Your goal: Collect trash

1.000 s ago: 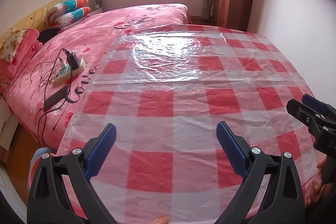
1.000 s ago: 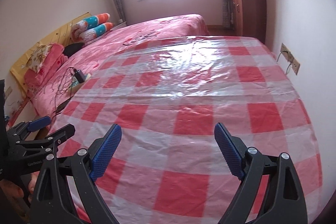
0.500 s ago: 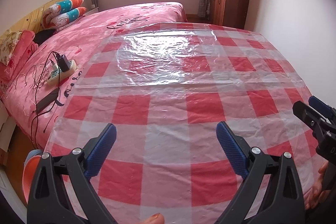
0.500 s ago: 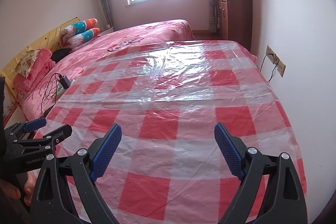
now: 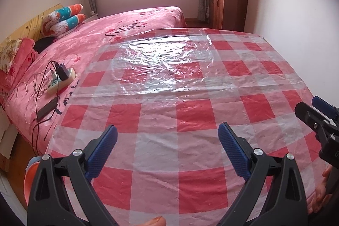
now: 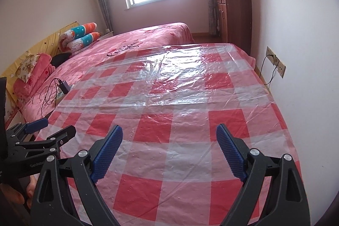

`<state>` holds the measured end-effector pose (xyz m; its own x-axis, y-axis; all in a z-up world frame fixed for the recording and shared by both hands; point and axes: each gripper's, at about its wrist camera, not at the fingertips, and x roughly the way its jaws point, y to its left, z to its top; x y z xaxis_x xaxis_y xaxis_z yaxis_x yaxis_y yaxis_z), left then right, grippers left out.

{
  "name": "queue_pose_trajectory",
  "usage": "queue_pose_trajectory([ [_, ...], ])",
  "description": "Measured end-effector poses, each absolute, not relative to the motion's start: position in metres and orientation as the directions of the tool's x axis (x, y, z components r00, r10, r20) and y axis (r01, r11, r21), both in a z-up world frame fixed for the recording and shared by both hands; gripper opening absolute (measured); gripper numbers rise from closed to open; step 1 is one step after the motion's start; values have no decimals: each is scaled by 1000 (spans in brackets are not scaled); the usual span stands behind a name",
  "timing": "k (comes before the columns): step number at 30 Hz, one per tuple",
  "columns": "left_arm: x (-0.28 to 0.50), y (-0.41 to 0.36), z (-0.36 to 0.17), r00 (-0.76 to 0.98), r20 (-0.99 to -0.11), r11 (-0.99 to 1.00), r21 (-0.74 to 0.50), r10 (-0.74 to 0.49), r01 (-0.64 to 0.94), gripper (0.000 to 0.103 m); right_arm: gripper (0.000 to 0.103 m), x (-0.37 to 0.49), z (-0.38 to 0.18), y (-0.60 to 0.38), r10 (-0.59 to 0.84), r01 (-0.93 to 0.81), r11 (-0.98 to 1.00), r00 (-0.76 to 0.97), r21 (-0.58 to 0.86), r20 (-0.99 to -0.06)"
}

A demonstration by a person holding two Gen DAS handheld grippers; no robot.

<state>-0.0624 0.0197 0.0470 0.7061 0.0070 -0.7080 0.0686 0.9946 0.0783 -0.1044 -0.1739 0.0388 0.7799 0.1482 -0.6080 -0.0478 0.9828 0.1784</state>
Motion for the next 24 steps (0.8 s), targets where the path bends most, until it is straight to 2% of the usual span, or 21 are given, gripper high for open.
queue_pose_trajectory([
  [15, -56, 11, 44, 705, -708, 994, 59, -21, 90, 96, 89, -101, 35, -182, 126, -18, 985, 767, 174, -630],
  [18, -45, 8, 35, 675, -737, 995, 48, -23, 85, 96, 92, -93, 30, -185, 104, 7, 986, 748, 164, -655],
  [24, -18, 2, 13, 596, -803, 998, 26, -15, 59, 96, 93, -69, 13, -184, 48, 56, 992, 670, 115, -740],
])
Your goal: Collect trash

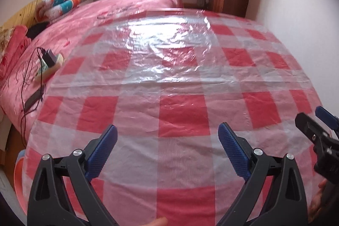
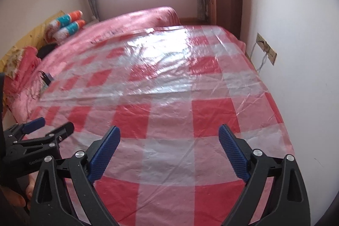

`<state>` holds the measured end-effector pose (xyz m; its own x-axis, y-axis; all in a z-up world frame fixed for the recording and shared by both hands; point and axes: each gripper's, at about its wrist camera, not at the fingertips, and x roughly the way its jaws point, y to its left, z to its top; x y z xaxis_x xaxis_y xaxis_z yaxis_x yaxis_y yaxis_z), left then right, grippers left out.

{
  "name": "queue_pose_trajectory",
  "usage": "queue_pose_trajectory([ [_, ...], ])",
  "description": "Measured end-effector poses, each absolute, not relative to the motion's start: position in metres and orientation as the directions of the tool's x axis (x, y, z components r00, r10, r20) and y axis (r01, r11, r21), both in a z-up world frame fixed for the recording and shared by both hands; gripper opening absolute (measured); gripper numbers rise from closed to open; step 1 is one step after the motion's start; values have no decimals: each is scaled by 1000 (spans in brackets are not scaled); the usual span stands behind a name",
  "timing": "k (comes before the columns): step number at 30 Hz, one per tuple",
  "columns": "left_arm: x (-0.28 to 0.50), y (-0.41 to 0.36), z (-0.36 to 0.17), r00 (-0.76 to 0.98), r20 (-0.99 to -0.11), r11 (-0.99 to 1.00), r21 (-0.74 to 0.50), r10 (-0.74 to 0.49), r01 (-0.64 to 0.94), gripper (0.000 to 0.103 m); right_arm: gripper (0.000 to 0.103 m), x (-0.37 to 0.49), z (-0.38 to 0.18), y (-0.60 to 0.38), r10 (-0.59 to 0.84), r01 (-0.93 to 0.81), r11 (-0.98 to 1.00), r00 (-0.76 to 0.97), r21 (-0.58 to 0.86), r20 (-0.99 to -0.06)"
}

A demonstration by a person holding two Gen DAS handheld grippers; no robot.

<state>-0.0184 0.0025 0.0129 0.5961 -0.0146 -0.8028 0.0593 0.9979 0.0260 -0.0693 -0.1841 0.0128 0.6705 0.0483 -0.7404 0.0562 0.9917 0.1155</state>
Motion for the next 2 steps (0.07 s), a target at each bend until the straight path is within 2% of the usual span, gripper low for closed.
queue_pose_trajectory([
  [2, -12, 1, 6, 571, -820, 998, 3, -32, 60, 96, 93, -62, 7, -183, 33, 69, 993, 642, 101, -766],
])
